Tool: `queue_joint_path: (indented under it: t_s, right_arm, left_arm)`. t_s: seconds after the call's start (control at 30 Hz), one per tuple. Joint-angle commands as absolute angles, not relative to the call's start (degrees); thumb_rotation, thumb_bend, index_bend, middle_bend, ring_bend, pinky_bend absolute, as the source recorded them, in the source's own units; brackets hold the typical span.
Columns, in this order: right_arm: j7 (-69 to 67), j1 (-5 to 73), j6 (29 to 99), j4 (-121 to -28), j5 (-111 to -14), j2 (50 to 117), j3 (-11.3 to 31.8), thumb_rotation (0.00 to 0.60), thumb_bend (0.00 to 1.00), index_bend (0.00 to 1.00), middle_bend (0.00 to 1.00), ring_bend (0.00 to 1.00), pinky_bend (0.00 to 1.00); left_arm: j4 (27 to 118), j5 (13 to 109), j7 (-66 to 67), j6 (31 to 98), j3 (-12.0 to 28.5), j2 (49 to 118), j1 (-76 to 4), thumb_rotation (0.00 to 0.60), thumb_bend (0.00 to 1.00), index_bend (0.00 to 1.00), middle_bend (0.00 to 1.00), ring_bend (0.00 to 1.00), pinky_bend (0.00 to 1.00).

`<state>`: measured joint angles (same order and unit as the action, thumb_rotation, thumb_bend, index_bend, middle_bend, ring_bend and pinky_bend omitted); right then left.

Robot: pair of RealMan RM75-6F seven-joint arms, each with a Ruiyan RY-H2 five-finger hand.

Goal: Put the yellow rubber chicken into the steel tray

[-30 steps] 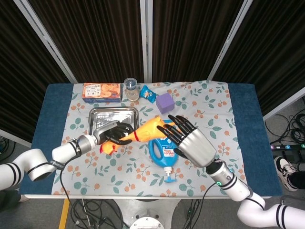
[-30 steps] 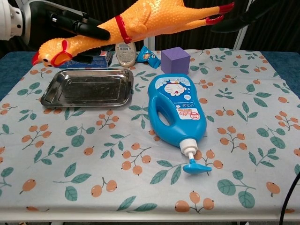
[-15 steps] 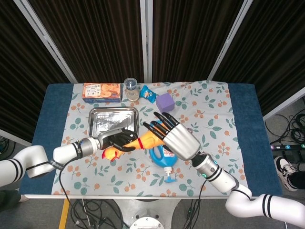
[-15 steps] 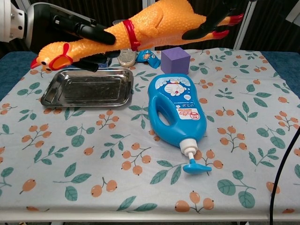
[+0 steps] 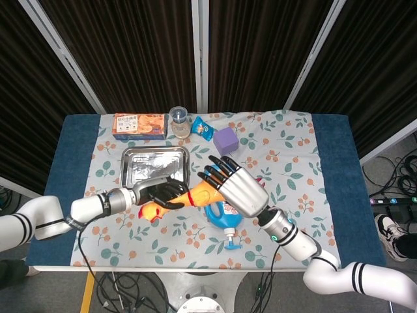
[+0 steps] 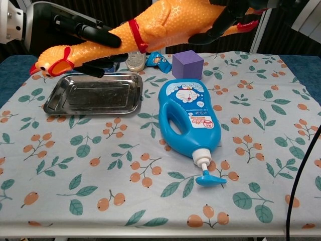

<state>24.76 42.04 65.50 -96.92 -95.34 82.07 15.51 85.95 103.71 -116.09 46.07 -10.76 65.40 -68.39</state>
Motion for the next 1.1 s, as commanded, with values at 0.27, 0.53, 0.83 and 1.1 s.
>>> queue_joint_path:
  t_s: [0.27,0.53,0.83,1.1]
  right_arm:
    - [24.0,43.4,67.7,-95.1,-96.3,84.1,15.3,0.6,0.52,0.68,0.65,0.55,0.59]
    - [23.3,43.5,68.9,-95.1,-96.6,84.2,14.6,0.6,0.75,1.0,0.9,0.74,0.74]
    - [24.0,43.3,68.0,-96.6,-94.7,82.6,13.8,0.6,0.27,0.62,0.66,0.54,0.6]
    - [25.0,43.1,67.8,-99.0,-94.0,81.1,13.4,0.6,0.0,0.03,0.26,0.21,0.31]
  left_arm:
    - [85.7,103.5,-116.1,46.4,-12.7,65.5,-69.9,0.6,0.77,0.77,0.87,0.81,0.93]
    - [86.1,102.6,-115.3,46.1,-13.5,65.6,-70.8,0.6,0.77,0.77,0.87,0.81,0.93]
    - [86.3,101.6,-114.8,45.8,-14.1,65.7,-71.4,0.6,0.77,0.77,0.87,0.81,0.93]
    - [86.1,100.8,-115.0,45.1,-14.3,66.0,-72.0,0.6,0.77,0.77,0.87,0.81,0.93]
